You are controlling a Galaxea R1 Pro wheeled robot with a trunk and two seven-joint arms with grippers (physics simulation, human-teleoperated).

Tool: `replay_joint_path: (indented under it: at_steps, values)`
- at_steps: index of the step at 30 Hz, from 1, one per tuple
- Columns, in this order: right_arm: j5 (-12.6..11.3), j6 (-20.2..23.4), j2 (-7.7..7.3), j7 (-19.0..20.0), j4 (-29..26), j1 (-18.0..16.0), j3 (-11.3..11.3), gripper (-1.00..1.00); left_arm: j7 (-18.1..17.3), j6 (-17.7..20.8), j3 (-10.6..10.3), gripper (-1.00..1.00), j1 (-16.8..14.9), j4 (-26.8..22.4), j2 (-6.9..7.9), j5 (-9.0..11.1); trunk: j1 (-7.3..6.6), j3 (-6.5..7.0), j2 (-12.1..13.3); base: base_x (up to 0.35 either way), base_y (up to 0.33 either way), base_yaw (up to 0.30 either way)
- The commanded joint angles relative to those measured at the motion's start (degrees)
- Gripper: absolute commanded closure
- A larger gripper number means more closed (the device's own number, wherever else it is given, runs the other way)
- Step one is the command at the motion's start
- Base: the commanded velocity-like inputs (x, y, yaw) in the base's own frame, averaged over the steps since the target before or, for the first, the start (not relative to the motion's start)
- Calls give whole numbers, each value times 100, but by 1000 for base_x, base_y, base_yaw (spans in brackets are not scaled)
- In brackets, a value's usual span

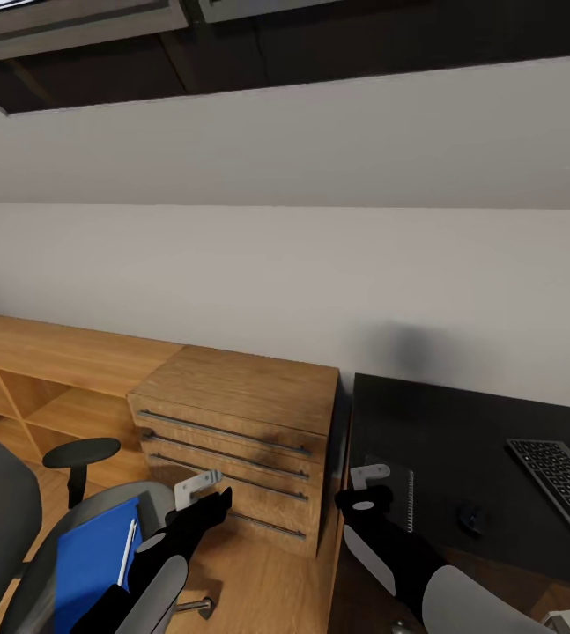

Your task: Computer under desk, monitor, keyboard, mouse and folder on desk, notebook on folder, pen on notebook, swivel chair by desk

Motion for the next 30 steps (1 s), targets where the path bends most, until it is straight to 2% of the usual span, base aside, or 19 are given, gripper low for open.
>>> replay_joint_path:
  at_steps: [1,8,23,30]
  values:
    - [-68,28,-4,-38,-6,-5,27,-100,44,11,-13,-100,-7,-9,6,29,0,-7,-4,0,0,0]
    - [-66,22,-4,-38,-6,-5,27,-100,44,4,-19,-100,-6,-9,6,1,0,-7,-4,0,0,0]
    - [-66,-58,-4,-47,-20,-5,27,-100,47,10,-13,-100,-6,-9,6,5,-329,262,598,0,0,0]
    - [-66,-186,-4,-47,-25,-5,27,-100,46,11,-13,-100,-7,-9,6,9,-329,262,598,0,0,0]
